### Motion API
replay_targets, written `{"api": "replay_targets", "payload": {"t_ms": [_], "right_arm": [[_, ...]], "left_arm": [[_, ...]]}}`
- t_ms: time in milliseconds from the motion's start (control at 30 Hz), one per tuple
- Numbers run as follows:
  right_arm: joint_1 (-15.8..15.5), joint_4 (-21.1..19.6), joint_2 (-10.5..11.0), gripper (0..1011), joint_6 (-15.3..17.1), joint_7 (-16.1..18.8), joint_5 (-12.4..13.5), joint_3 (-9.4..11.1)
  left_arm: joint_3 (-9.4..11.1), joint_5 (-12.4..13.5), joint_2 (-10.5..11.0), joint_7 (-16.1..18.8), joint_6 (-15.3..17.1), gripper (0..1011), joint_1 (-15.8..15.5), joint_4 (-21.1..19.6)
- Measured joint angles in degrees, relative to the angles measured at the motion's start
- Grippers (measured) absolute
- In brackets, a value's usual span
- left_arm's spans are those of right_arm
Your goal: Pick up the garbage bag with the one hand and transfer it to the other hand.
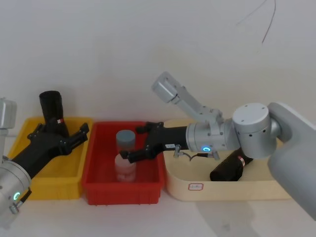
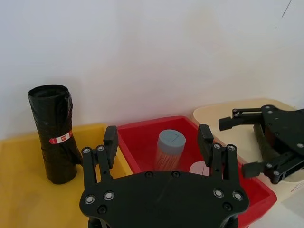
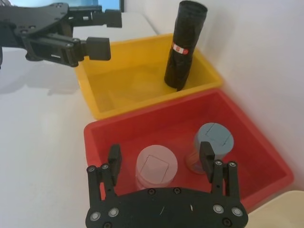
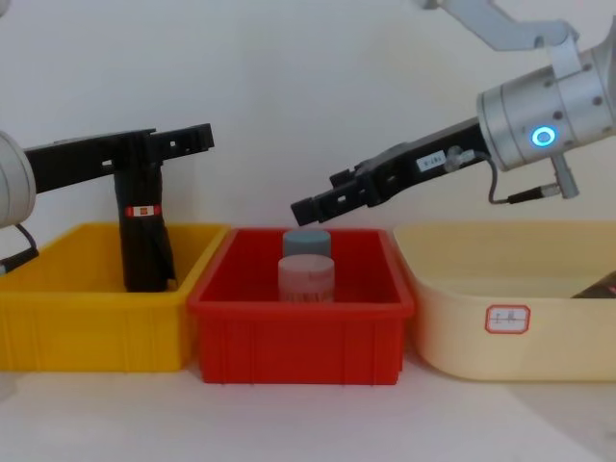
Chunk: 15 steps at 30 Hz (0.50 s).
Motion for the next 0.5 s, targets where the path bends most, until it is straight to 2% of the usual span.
{"api": "replay_targets", "payload": {"t_ms": [500], "right_arm": [[1.85,8.26,-3.53,1001,-1.51,2.31,-1.44,-1.62]], "left_arm": [[0.00,0.00,0.00,0.00,0.00,1001,0.00,0.00]]}}
